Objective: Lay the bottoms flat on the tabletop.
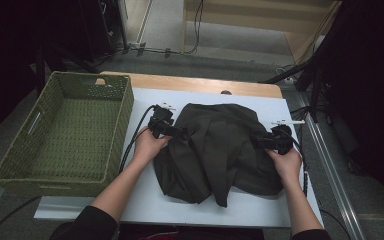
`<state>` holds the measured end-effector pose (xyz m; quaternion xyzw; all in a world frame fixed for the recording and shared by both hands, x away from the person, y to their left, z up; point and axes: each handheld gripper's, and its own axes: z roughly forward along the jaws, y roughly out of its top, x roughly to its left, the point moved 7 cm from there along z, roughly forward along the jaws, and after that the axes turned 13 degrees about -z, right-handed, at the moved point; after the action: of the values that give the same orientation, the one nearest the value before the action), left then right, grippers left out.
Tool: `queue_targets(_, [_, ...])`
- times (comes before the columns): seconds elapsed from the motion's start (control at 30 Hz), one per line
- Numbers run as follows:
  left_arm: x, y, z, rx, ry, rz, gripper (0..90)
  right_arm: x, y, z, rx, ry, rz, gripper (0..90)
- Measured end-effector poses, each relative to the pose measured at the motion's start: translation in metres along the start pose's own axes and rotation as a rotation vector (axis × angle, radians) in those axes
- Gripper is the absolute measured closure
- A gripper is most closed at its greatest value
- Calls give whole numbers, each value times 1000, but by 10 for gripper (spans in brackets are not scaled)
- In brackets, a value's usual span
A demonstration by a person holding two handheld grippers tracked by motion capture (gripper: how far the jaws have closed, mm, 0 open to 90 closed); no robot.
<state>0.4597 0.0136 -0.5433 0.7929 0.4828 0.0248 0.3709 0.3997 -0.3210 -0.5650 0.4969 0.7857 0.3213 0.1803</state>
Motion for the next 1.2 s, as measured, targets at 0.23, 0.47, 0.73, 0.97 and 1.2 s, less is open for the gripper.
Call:
queue_targets(0.23, [-2, -5, 9, 29, -42, -58, 369, 3, 0, 7, -13, 10, 8, 313])
queue_targets(0.47, [-12, -7, 12, 51, -92, -92, 552, 14, 4, 7, -5, 28, -45, 587])
queue_targets(0.73, [-14, 14, -9, 42, -110, -93, 749, 14, 20, -11, -10, 65, -15, 736])
queue_targets(0.97, [-25, 59, -50, -45, -101, -83, 773, 4, 49, -59, -81, 42, -18, 744])
queue_targets(1.2, [-33, 93, -93, -101, -78, -37, 782, -2, 75, -108, -114, 8, -64, 743])
